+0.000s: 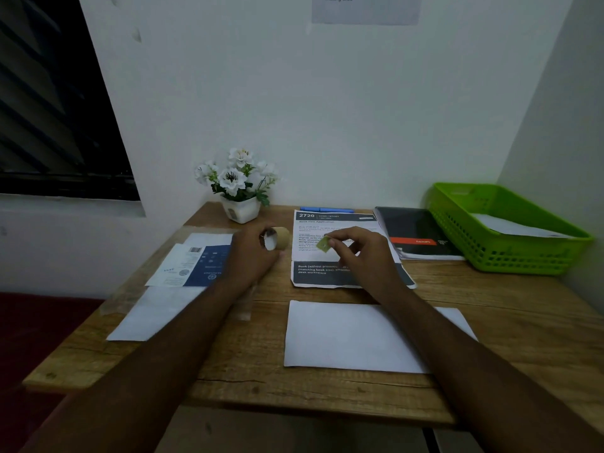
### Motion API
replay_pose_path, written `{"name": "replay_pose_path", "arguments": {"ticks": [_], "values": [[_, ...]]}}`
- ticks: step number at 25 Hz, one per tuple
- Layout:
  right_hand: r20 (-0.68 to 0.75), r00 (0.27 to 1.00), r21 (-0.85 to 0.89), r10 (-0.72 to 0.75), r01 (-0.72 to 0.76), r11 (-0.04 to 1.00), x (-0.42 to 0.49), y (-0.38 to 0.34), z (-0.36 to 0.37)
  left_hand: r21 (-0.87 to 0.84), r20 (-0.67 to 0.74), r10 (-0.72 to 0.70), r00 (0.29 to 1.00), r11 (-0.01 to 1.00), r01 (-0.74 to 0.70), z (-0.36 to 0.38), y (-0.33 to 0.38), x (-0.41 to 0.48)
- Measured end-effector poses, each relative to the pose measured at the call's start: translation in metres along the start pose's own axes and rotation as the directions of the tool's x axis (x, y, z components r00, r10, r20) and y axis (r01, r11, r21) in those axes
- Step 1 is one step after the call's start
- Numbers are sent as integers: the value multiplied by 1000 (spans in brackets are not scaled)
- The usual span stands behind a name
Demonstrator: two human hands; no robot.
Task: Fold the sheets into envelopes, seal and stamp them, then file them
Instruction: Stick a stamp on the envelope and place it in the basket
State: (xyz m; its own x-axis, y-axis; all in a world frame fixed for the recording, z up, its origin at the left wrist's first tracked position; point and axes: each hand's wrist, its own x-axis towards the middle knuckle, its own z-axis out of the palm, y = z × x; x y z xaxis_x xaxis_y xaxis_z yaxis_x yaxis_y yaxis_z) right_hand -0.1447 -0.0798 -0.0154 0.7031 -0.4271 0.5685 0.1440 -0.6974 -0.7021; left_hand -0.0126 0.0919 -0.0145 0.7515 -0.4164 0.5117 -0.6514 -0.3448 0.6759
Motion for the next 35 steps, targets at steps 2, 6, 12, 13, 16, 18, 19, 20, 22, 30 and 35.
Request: {"name": "replay_pose_path", "arguments": {"ticks": [2, 6, 12, 13, 16, 18, 19, 20, 22, 30, 35], "values": [[12, 1000, -20, 17, -17, 1000, 1, 1, -2, 60, 102, -17, 995, 998, 11, -7, 1, 24], [29, 1000, -95, 4, -1, 995, 4, 1, -3, 297, 340, 1, 940, 949, -108, -9, 2, 70], [62, 998, -154, -8, 18, 988, 8, 5, 0, 555, 573, -23, 819, 747, -367, 12, -2, 101], [68, 998, -157, -15, 26, 987, 8, 5, 1, 580, 582, -28, 812, 715, -391, 15, -2, 104], [76, 997, -166, -34, 46, 985, 8, 6, 1, 607, 575, -33, 817, 687, -399, 23, 0, 111], [80, 996, -181, -30, 44, 983, 8, 7, 1, 610, 573, -63, 817, 698, -374, 26, 2, 116], [83, 996, -188, -25, 40, 981, 8, 7, 1, 609, 574, -85, 814, 710, -355, 27, 2, 118], [84, 996, -193, -19, 35, 981, 9, 7, 1, 609, 571, -113, 813, 722, -328, 29, 3, 120], [80, 997, -194, -8, 23, 981, 9, 8, 0, 623, 545, -159, 823, 734, -271, 32, 4, 122], [76, 997, -203, -13, 28, 979, 10, 8, -1, 689, 439, -250, 863, 710, -144, 35, 6, 126], [63, 998, -203, -23, 36, 979, 11, 11, 0, 505, 303, -110, 947, 861, -62, 23, 9, 122]]}}
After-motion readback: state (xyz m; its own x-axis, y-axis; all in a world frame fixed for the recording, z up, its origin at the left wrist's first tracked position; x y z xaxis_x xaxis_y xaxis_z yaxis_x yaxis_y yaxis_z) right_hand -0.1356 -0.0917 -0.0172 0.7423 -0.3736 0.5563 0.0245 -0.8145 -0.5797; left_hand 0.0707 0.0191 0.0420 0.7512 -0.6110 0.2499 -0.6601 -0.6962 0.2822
